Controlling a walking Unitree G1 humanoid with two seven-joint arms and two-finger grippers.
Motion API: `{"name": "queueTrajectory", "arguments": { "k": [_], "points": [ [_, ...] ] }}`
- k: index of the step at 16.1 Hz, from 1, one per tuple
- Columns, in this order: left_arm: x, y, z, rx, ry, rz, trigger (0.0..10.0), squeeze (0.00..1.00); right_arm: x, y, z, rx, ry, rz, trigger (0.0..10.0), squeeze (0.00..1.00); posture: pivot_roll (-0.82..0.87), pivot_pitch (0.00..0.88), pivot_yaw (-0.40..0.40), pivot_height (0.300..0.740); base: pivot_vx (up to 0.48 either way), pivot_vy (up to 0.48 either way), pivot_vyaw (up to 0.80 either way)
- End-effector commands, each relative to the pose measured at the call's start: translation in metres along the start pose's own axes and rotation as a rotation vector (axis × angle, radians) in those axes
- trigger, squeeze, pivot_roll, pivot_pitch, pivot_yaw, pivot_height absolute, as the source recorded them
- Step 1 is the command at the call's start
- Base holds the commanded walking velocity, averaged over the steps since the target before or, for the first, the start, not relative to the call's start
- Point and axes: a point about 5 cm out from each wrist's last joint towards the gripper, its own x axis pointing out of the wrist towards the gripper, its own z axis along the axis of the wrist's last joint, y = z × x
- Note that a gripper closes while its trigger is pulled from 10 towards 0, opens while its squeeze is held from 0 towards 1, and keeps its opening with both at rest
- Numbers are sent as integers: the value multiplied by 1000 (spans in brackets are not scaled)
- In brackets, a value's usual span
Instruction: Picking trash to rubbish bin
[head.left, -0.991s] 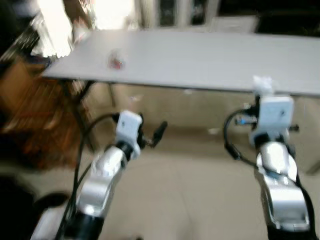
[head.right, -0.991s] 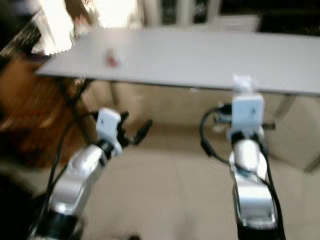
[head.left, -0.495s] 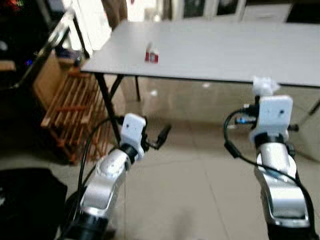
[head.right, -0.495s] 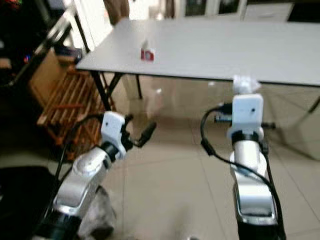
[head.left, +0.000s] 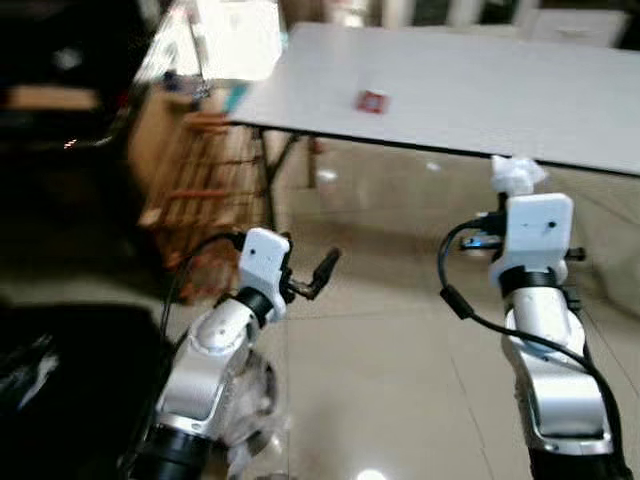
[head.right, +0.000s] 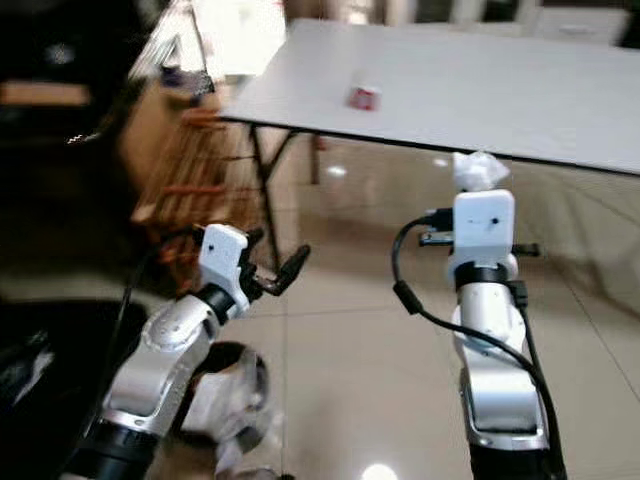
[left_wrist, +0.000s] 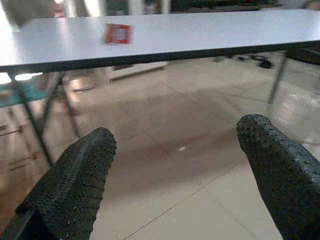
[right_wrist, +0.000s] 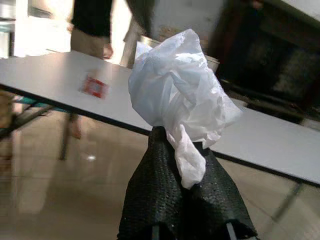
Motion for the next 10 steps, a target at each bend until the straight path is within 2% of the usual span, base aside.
{"name": "queueTrajectory", "arguments": {
  "k": [1, 4, 7, 10],
  "points": [
    [-1, 1, 1, 5, -2, 0, 10000, 0, 0, -2, 0, -12, -2, -8, 10000, 0, -17, 68, 16, 740, 0, 0, 800],
    [0, 0, 1, -5, -2, -2, 10000, 0, -1, -3, 0, -8, -1, -8, 10000, 0, -18, 67, 19, 740, 0, 0, 685],
    [0, 0, 1, -11, 2, -7, 10000, 0, 0, -3, -1, -4, -1, -9, 10000, 0, -18, 67, 19, 740, 0, 0, 0],
    [0, -1, 0, -14, 7, -10, 10000, 0, 0, -3, -1, -2, 1, -10, 10000, 0, -16, 68, 20, 740, 0, 309, 0]
  ]
}}
